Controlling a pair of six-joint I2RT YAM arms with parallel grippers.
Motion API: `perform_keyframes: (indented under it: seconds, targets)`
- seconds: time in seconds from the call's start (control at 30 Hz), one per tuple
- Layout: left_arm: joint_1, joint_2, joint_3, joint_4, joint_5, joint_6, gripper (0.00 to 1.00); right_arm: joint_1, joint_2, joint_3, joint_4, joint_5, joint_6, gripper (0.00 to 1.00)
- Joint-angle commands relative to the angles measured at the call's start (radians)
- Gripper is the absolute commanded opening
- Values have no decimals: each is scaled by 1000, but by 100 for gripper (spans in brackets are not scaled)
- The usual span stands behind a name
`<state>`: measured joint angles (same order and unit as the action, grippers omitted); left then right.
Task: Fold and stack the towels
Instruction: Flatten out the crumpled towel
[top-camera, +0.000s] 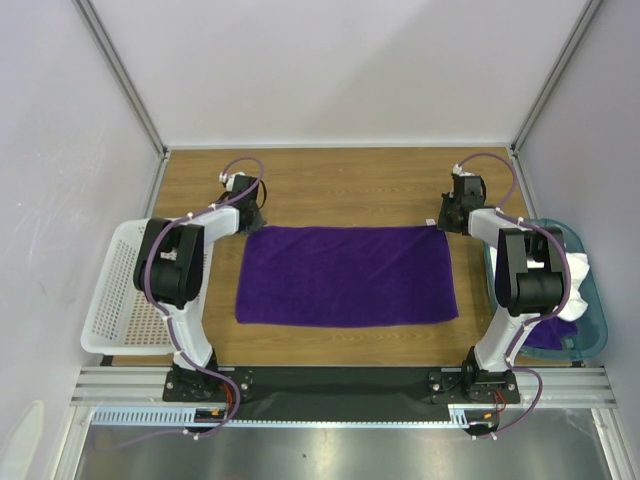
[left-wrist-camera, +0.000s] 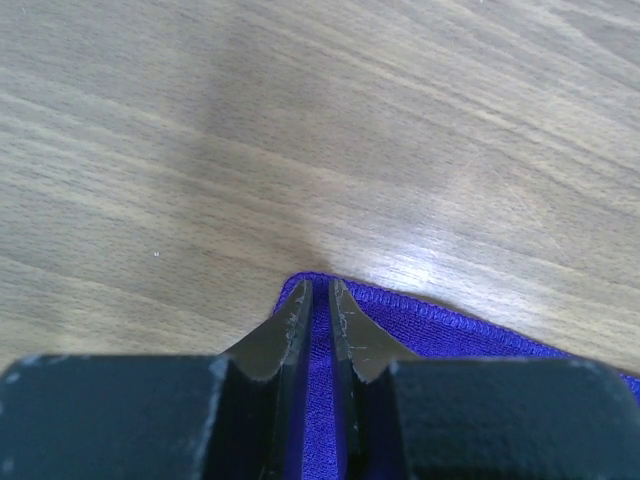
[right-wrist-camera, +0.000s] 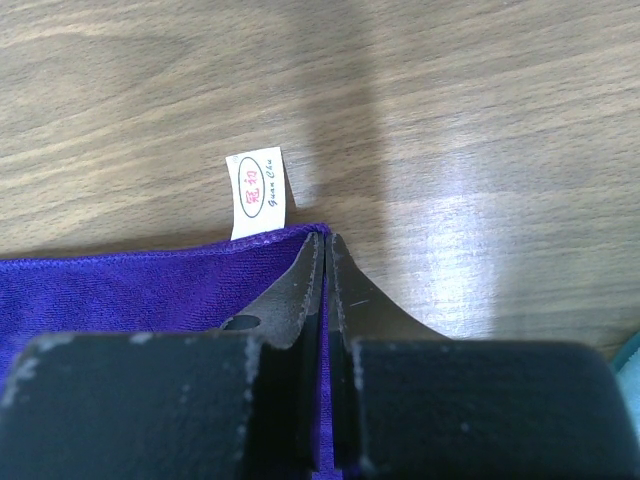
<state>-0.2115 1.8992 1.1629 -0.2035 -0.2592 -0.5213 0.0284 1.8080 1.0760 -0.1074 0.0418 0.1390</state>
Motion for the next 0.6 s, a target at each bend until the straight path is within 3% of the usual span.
perform_keyframes:
  seconds: [0.0, 0.37, 0.57]
  targets:
    - [11, 18, 66, -31, -32, 23, 17, -5, -7, 42, 5, 18, 4, 0]
    - [23, 129, 202, -128, 12, 40, 16, -5, 2, 50, 11, 17, 14, 0]
    - [21, 121, 204, -110, 2, 46, 17, -5, 20, 61, 3, 32, 25, 1]
